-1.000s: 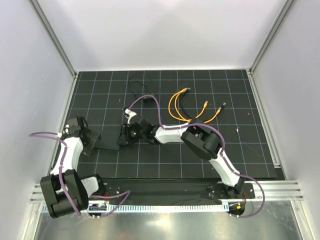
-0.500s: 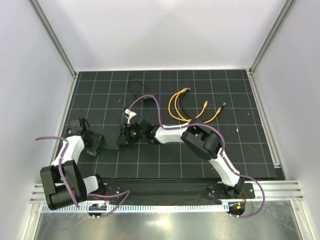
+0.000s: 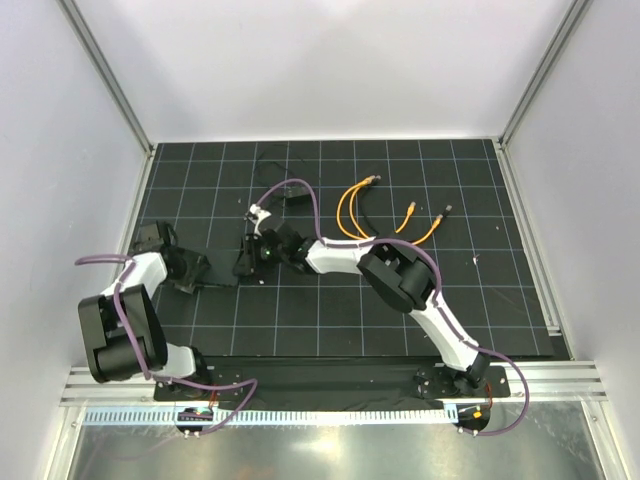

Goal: Pull the plug from the switch port

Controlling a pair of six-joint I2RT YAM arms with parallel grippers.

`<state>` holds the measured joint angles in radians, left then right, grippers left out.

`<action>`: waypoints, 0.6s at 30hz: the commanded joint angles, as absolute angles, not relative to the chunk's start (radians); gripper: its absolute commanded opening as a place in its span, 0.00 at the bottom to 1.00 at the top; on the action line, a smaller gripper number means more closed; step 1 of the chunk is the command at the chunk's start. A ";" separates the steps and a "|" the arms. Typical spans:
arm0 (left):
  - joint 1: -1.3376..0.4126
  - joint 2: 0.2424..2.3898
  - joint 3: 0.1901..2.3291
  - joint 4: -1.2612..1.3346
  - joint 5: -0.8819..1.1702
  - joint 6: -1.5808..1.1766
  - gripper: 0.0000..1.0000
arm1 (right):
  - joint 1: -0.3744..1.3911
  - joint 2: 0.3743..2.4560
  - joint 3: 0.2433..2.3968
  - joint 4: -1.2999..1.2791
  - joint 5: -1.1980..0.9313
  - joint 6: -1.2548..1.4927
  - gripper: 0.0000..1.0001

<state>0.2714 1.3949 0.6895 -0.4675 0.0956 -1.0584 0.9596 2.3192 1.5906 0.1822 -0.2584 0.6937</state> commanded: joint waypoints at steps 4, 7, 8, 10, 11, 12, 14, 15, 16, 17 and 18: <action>0.265 1.514 0.696 -0.397 0.087 -1.043 0.54 | 0.920 2.359 1.700 0.155 -0.282 0.657 0.44; 0.262 1.535 0.710 -0.384 0.084 -1.037 0.54 | 0.907 2.387 1.726 0.153 -0.287 0.657 0.44; 0.262 1.543 0.721 -0.383 0.081 -1.035 0.55 | 0.904 2.393 1.732 0.153 -0.285 0.657 0.45; 0.259 1.563 0.727 -0.379 0.086 -1.035 0.55 | 0.894 2.416 1.755 0.149 -0.281 0.652 0.47; 0.258 1.572 0.729 -0.377 0.098 -1.035 0.55 | 0.890 2.433 1.781 0.143 -0.281 0.643 0.48; 0.259 1.574 0.729 -0.377 0.100 -1.034 0.55 | 0.890 2.440 1.795 0.134 -0.281 0.634 0.48; 0.256 1.569 0.723 -0.376 0.101 -1.029 0.55 | 0.887 2.453 1.822 0.103 -0.279 0.614 0.49; 0.256 1.560 0.723 -0.374 0.103 -1.019 0.56 | 0.887 2.454 1.838 0.094 -0.273 0.595 0.51; 0.258 1.556 0.723 -0.382 0.101 -1.011 0.57 | 0.887 2.457 1.838 0.092 -0.270 0.591 0.52; 0.258 1.548 0.724 -0.390 0.097 -1.006 0.58 | 0.885 2.456 1.838 0.092 -0.267 0.585 0.52; 0.258 1.539 0.724 -0.396 0.092 -0.994 0.59 | 0.885 2.454 1.836 0.091 -0.262 0.580 0.54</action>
<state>0.2672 1.5223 0.7563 -0.3294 0.1509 -1.0573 0.8879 2.4435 1.8042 0.1184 -0.3000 0.6384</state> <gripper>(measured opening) 0.578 0.524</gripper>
